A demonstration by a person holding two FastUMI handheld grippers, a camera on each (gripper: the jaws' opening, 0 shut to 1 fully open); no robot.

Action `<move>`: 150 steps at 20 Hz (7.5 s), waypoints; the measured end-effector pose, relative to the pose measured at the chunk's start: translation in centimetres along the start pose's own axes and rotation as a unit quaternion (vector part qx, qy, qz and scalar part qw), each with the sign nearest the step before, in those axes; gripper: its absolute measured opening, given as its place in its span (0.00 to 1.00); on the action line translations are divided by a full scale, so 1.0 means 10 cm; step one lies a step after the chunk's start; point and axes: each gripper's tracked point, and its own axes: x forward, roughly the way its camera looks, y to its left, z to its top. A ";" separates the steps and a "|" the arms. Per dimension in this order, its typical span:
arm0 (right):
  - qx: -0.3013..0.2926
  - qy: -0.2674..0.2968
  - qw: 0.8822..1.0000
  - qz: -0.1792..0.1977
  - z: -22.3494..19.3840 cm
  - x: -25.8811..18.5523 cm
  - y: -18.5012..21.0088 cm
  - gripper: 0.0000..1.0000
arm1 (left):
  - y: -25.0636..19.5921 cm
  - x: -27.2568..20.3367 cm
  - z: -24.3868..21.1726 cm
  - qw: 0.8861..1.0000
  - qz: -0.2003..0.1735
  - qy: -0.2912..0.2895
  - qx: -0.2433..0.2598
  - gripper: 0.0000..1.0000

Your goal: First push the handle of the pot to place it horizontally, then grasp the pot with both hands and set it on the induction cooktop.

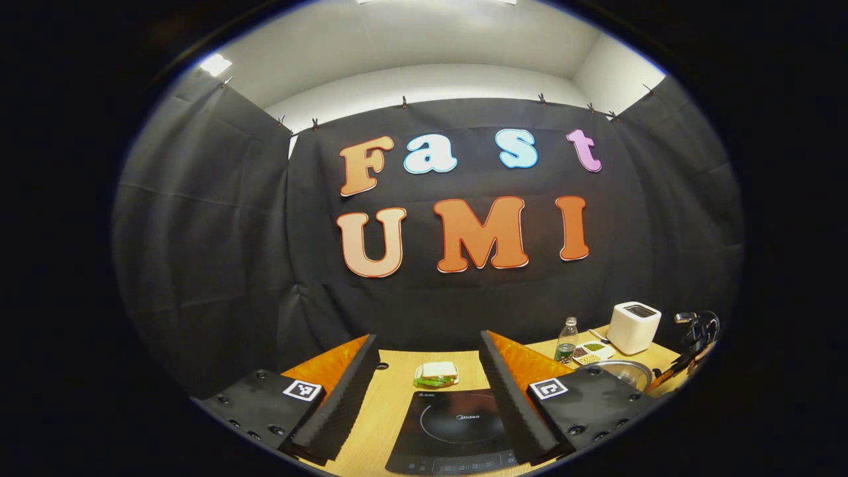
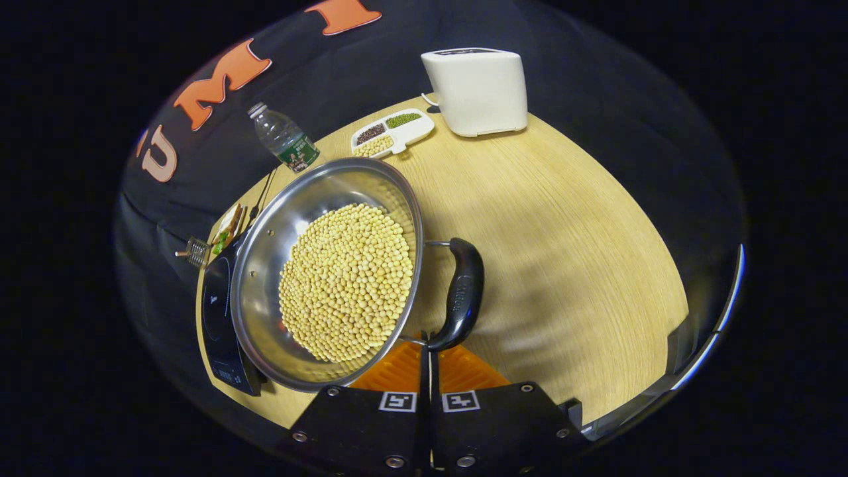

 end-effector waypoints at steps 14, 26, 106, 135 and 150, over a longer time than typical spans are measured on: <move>0.022 -0.019 0.998 -0.047 0.59 0.12 -0.18 0.00 | 0.03 -0.09 -0.09 1.000 0.008 0.000 -0.004 1.00; -0.002 -0.047 0.996 -0.080 0.99 0.28 -0.06 0.00 | -0.34 -0.03 -0.54 0.999 -0.014 0.048 -0.016 0.99; -0.195 -0.169 0.952 -0.162 1.39 0.08 0.17 0.68 | -2.90 1.84 -3.25 0.934 -0.147 0.324 0.016 0.74; -0.303 -0.199 0.930 -0.060 0.86 -0.43 2.97 0.68 | 0.03 1.62 -2.27 0.961 -0.002 0.277 -0.002 0.73; -0.317 -0.175 0.931 -0.047 0.64 -0.02 3.45 0.68 | 0.59 1.75 -2.68 0.950 0.023 0.310 -0.009 0.76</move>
